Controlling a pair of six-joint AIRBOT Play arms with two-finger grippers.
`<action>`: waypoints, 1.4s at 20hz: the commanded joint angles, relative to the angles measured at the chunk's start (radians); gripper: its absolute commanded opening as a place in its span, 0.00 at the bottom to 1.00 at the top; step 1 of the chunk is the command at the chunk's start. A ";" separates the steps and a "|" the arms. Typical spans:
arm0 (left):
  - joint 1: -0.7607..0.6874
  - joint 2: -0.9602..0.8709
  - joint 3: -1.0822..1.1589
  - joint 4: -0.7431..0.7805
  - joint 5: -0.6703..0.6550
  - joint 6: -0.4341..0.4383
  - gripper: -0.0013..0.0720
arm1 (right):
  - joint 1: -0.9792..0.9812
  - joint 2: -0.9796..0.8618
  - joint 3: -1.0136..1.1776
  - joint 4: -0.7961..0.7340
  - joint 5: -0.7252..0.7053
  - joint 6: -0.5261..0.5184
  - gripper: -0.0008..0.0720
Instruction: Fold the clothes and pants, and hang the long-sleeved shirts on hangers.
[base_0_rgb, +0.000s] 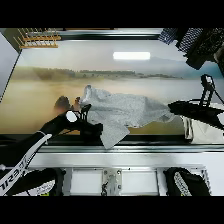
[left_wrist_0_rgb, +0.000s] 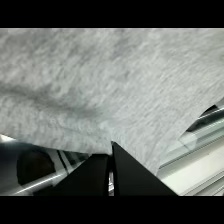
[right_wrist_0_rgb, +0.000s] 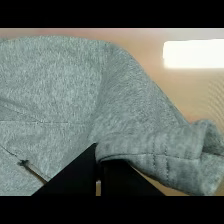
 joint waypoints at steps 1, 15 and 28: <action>0.087 0.120 0.075 0.004 -0.049 -0.001 0.03 | -0.001 0.000 0.054 -0.006 -0.044 0.000 0.03; 0.425 0.651 1.001 0.005 0.102 0.020 0.03 | -0.001 0.095 0.764 0.146 -0.109 0.000 0.03; 0.424 0.414 1.321 0.003 -0.172 0.001 0.03 | -0.001 0.144 0.763 0.118 -0.090 0.002 0.03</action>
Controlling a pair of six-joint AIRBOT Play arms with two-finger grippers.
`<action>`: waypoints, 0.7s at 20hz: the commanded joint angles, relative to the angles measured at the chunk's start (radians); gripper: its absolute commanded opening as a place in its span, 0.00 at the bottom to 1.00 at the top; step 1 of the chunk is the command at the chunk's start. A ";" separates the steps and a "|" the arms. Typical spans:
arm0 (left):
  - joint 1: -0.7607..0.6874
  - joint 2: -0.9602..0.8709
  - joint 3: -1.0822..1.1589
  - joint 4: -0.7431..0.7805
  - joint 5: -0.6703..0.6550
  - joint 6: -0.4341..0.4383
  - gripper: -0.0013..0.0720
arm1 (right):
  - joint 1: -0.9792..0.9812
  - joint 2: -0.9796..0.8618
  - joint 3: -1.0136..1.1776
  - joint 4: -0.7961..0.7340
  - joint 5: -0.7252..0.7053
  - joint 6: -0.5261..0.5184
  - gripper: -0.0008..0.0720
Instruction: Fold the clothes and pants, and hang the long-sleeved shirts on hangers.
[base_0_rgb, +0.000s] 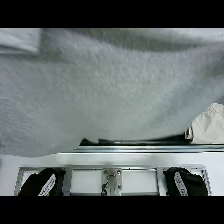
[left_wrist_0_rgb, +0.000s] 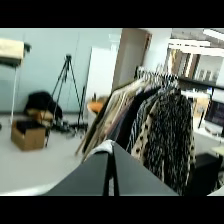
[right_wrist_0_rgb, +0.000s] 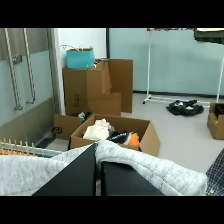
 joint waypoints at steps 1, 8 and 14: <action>0.001 -0.075 -0.071 0.002 -0.080 -0.034 0.03 | 0.000 -0.073 0.000 -0.008 0.064 0.011 0.03; -0.027 -0.409 -0.401 0.004 0.084 0.046 0.03 | 0.026 -0.611 -0.001 -0.047 0.128 -0.036 0.03; -0.030 -0.723 -0.271 0.003 0.201 0.060 0.84 | 0.036 -0.900 0.063 -0.022 -0.055 -0.035 0.72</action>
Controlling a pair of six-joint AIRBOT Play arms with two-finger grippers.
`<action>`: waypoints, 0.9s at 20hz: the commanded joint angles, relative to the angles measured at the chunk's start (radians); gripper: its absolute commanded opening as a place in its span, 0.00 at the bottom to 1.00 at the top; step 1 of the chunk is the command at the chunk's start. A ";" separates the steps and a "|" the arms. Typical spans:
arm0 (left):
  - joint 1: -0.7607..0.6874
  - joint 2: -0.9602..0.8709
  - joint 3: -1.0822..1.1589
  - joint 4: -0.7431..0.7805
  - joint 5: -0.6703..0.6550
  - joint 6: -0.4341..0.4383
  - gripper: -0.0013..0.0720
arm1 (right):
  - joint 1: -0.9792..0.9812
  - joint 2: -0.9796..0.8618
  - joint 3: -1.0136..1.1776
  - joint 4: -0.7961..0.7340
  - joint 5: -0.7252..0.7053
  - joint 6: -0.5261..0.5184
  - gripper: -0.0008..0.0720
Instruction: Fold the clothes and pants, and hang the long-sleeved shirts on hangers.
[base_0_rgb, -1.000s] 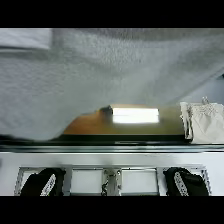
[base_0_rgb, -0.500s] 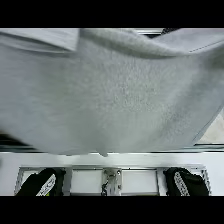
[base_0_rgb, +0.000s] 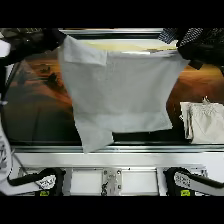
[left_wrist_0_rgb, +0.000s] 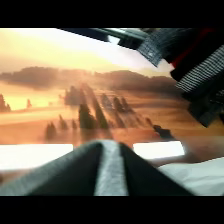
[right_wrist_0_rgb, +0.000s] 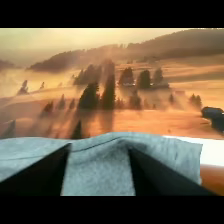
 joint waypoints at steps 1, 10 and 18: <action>0.029 -0.150 0.100 0.001 -0.017 0.008 0.86 | 0.002 -0.107 0.037 0.010 -0.060 -0.005 0.72; 0.134 0.069 -0.401 0.425 -0.375 -0.109 0.86 | -0.119 0.203 -0.223 -0.084 0.230 0.033 0.71; 0.134 0.143 -1.012 0.112 -0.089 -0.050 0.85 | -0.109 0.428 -0.642 -0.076 0.227 0.034 0.71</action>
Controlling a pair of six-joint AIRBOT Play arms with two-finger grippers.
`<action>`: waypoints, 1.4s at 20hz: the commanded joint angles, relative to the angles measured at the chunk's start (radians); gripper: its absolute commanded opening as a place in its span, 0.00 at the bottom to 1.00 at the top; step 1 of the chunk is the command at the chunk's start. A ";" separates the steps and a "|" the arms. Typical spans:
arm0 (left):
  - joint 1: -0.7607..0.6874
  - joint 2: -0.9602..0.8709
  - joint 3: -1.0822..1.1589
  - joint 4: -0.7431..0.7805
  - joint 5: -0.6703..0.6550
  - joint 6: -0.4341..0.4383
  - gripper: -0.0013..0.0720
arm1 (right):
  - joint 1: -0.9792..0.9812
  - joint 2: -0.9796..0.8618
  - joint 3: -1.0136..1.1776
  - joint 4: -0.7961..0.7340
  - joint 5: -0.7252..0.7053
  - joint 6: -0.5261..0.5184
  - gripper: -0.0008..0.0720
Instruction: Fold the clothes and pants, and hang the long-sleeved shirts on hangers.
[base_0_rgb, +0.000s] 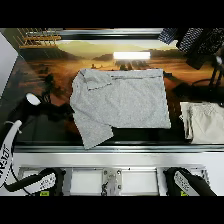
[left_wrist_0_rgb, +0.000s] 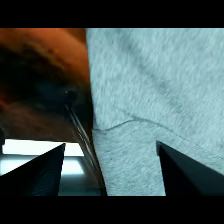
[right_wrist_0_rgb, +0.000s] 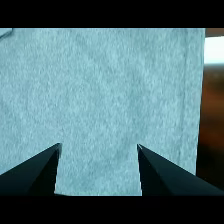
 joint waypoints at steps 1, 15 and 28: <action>0.001 0.010 -0.163 -0.151 0.117 0.051 0.86 | 0.000 0.059 -0.117 -0.003 0.011 0.003 0.71; -0.135 0.011 -0.157 -0.181 0.174 0.062 0.03 | -0.105 0.063 -0.352 -0.296 0.047 0.436 0.71; -0.135 0.011 -0.157 -0.182 0.172 0.085 0.03 | -0.013 0.020 -0.668 -0.039 -0.499 0.445 0.71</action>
